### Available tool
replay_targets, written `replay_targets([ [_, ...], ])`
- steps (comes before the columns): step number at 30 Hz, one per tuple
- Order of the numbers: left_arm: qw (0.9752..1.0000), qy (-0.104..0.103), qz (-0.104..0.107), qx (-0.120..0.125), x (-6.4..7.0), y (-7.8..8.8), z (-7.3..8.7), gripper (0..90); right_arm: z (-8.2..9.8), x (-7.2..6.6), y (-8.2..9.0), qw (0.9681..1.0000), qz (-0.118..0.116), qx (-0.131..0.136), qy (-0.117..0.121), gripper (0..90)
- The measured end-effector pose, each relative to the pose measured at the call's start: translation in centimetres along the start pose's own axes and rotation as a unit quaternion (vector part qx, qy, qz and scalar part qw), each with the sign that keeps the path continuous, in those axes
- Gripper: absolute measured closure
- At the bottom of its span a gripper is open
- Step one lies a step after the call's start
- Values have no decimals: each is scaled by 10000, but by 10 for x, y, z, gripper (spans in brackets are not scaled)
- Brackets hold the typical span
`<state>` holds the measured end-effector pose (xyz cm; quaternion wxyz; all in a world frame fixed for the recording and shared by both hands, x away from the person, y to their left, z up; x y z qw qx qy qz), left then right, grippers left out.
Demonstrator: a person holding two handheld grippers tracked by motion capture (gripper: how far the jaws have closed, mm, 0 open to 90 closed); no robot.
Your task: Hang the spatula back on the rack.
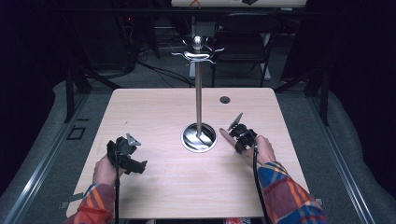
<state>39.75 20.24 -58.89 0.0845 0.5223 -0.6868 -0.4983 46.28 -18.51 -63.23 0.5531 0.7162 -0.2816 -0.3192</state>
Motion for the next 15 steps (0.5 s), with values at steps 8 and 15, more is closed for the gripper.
replay_targets([
  [8,10000,-6,0,-7,0,0,0,0,0,-4,20,9993,6,376,47,767],
  [15,10000,-43,8,-16,1,0,-1,0,5,-7,46,9957,17,921,52,768],
])
Point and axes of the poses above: each handheld gripper's, and its own axes: y roughly backward along the jaws, z roughly out of its underside, x roughly to its right, the point moved 9 cm from there along -y, roughly forward along the jaws, and after that the axes turned 14 degrees about -z, right-handed, at the moved point
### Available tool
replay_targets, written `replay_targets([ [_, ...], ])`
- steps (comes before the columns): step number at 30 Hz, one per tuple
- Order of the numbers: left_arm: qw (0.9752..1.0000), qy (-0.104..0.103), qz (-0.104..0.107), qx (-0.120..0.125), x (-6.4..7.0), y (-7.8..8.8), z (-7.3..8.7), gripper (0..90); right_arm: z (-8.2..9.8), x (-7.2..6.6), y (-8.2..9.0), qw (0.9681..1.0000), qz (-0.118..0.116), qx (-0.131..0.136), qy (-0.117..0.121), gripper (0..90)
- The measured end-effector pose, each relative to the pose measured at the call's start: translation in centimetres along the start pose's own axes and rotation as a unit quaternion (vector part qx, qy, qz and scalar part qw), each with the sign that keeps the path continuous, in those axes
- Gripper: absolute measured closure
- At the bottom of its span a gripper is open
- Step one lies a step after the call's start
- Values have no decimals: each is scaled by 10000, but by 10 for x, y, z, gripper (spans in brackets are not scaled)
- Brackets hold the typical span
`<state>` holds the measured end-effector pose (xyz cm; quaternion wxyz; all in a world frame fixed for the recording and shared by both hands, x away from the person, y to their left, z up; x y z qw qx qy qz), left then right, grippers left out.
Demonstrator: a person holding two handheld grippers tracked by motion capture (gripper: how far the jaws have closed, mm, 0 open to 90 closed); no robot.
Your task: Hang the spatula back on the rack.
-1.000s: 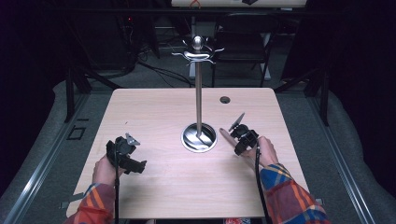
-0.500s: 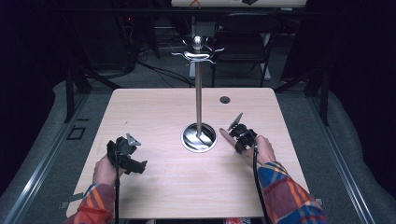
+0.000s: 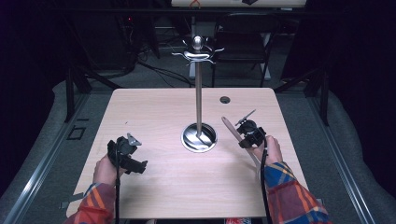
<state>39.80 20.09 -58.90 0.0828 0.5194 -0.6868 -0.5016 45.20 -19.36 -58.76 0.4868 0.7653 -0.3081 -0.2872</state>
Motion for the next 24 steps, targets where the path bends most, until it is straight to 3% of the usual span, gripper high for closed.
replay_targets([
  [4,10000,5,9,6,0,0,0,0,-2,-7,10,9996,-69,259,34,768],
  [5,10000,-1,12,4,0,0,0,0,-4,-10,16,9989,-128,441,21,768],
  [8,10000,-1,18,6,0,0,0,0,-5,-12,22,9983,-145,573,0,768],
  [10,10000,-3,51,22,1,0,-1,0,-7,-14,29,9971,-158,730,105,768],
  [12,10000,-15,50,24,1,0,-1,0,-9,-18,37,9954,-160,938,131,769],
  [13,10000,-17,53,23,1,0,-1,0,-12,-21,45,9925,-145,1194,206,769],
  [14,10000,-19,53,24,1,0,-1,0,-12,-21,45,9925,-145,1194,206,769],
  [17,10000,-22,50,27,2,0,-1,0,-16,-27,60,9876,-145,1542,274,770],
  [20,10000,-34,67,27,3,0,-1,0,-16,-31,69,9844,-207,1724,294,769],
  [24,10000,-58,71,23,3,-1,-2,0,-15,-34,73,9825,-330,1812,291,768],
])
Point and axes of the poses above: each handheld gripper's, and its own axes: y roughly backward along the jaws, z roughly out of its underside, x roughly to its right, the point moved 9 cm from there along -y, roughly forward along the jaws, and after that the axes turned 14 degrees about -z, right-handed, at the moved point
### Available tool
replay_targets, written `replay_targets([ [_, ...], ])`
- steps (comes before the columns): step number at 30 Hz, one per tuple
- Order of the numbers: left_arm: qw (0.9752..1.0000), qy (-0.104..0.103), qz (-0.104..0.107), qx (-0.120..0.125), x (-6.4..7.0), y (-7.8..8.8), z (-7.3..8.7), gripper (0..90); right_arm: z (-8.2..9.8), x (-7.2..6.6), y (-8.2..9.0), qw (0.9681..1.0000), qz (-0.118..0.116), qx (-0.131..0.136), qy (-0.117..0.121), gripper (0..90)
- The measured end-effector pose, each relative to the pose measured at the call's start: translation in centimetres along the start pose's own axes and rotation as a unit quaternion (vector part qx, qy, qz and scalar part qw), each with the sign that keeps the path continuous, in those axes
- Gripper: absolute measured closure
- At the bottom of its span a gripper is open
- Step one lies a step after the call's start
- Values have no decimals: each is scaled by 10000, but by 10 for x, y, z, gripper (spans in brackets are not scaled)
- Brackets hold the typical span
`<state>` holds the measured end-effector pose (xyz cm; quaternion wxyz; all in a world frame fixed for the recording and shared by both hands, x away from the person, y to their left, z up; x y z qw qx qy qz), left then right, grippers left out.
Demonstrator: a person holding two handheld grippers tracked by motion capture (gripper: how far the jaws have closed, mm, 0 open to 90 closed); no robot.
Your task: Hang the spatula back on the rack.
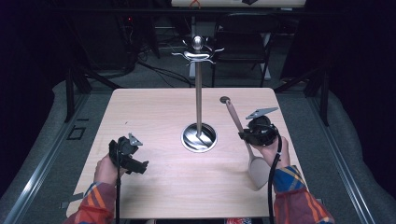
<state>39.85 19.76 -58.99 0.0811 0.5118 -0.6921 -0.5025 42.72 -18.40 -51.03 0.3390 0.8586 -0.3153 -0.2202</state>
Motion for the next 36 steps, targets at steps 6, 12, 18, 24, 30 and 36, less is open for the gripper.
replay_targets([
  [6,10000,-6,2,-1,0,0,0,0,-4,-2,6,9999,-49,116,-14,769],
  [12,10000,-25,-3,6,0,0,0,0,-11,-7,12,9994,54,334,111,770],
  [18,10000,-37,-8,14,1,0,0,0,-19,-15,20,9981,135,550,245,770],
  [24,10000,-38,-22,22,1,0,-1,0,-25,-21,23,9973,168,564,437,770],
  [30,10000,-25,-26,27,1,0,-1,0,-31,-27,26,9966,87,644,510,770],
  [36,10000,-33,-23,8,1,0,-1,0,-44,-31,25,9911,-43,1186,609,770],
])
Point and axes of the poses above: each handheld gripper's, and its own axes: y roughly backward along the jaws, z roughly out of its underside, x roughly to its right, the point moved 9 cm from there along -y, roughly forward along the jaws, and after that the axes turned 14 degrees about -z, right-handed, at the moved point
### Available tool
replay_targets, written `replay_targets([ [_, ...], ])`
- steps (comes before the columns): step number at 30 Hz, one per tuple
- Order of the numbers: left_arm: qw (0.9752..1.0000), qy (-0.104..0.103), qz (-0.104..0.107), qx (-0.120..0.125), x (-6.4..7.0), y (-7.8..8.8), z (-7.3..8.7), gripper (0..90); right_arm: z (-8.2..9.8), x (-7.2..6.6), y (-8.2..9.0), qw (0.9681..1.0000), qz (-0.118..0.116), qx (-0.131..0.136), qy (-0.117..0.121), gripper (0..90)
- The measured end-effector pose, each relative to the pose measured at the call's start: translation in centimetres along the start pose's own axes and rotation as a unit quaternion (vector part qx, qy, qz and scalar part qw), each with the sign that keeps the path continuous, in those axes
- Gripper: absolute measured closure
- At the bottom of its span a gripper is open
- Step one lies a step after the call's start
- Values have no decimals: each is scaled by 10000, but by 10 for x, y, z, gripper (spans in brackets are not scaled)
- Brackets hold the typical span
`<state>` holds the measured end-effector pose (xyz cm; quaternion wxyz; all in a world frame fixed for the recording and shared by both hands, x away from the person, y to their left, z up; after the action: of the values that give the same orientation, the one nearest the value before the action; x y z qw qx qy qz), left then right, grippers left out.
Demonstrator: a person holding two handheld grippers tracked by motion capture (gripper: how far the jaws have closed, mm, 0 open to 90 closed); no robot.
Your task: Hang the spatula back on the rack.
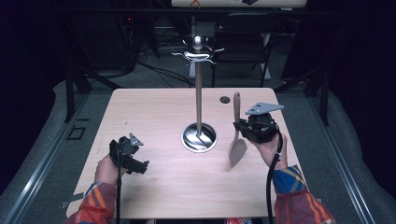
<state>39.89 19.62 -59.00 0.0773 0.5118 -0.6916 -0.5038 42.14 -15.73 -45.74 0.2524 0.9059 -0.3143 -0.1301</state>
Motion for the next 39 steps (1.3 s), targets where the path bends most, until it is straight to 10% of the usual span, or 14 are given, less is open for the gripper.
replay_targets([
  [39,10000,12,47,0,0,-1,0,0,-59,-21,-19,9989,-140,259,354,769],
])
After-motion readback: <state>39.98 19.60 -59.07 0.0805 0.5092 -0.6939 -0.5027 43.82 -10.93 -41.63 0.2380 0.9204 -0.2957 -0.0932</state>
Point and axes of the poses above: each handheld gripper's, and its own axes: y roughly backward along the jaws, z roughly out of its underside, x roughly to its right, the point moved 9 cm from there along -y, roughly forward along the jaws, and after that the axes turned 14 degrees about -z, right-handed, at the moved point
